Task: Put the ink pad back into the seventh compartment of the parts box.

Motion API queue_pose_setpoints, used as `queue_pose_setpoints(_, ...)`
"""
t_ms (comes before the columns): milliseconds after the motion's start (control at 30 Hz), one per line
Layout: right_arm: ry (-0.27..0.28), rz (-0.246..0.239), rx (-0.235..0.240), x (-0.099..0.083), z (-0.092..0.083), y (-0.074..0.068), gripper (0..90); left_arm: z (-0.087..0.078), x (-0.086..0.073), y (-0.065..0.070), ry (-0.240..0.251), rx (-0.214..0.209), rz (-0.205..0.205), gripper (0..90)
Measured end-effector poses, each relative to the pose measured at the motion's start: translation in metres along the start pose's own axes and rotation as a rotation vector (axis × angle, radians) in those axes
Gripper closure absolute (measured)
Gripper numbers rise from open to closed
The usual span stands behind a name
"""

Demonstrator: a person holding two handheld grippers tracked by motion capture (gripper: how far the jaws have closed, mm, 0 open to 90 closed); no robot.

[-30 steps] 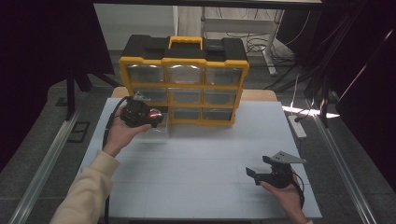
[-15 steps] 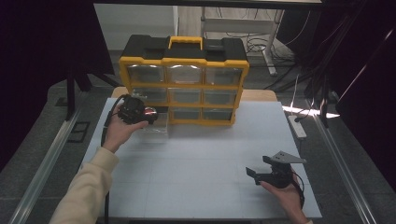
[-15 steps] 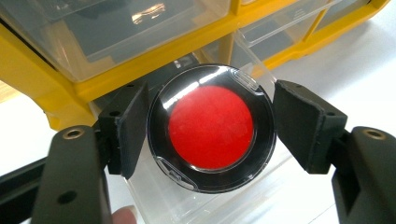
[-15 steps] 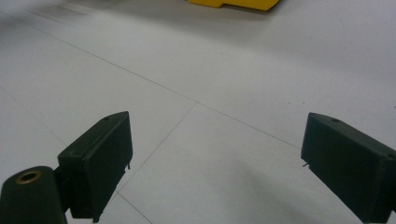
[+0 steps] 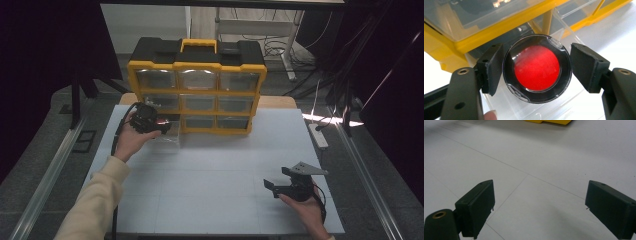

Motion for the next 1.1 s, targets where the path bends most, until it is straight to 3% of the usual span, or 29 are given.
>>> queue_pose_setpoints(133, 0.0, 0.002, 0.001, 0.0, 0.0, 0.0, 9.1, 0.004, -0.001, 0.001, -0.02, 0.012, 0.007, 30.2)
queue_pose_setpoints(500, 0.001, 0.011, 0.009, 0.0, 0.0, -0.001, 9.1, 0.008, 0.0, 0.002, -0.012, 0.015, 0.002, 26.9)
queue_pose_setpoints(567, 0.001, 0.01, 0.009, 0.0, 0.0, -0.001, 9.1, 0.007, 0.001, 0.003, -0.01, -0.001, -0.001, 16.5)
queue_pose_setpoints(667, 0.001, 0.009, 0.008, 0.0, 0.0, -0.001, 9.0, 0.002, 0.002, 0.004, 0.005, -0.005, -0.008, 11.7)
queue_pose_setpoints(867, -0.001, 0.013, 0.007, 0.0, 0.001, 0.0, 9.1, -0.009, 0.002, 0.006, 0.041, -0.024, -0.023, 11.2)
queue_pose_setpoints(1100, 0.001, 0.017, 0.01, 0.0, 0.001, 0.001, 9.1, -0.017, 0.0, 0.013, 0.07, -0.088, -0.03, 12.0)
Point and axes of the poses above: each handheld gripper's, and its own axes: z roughly forward along the jaws, x roughly out of its top, y roughly to its right, the point moved 8 cm from there along z, roughly forward along the jaws, and after that the axes turned 8 degrees about -x, right-handed, at the moved point
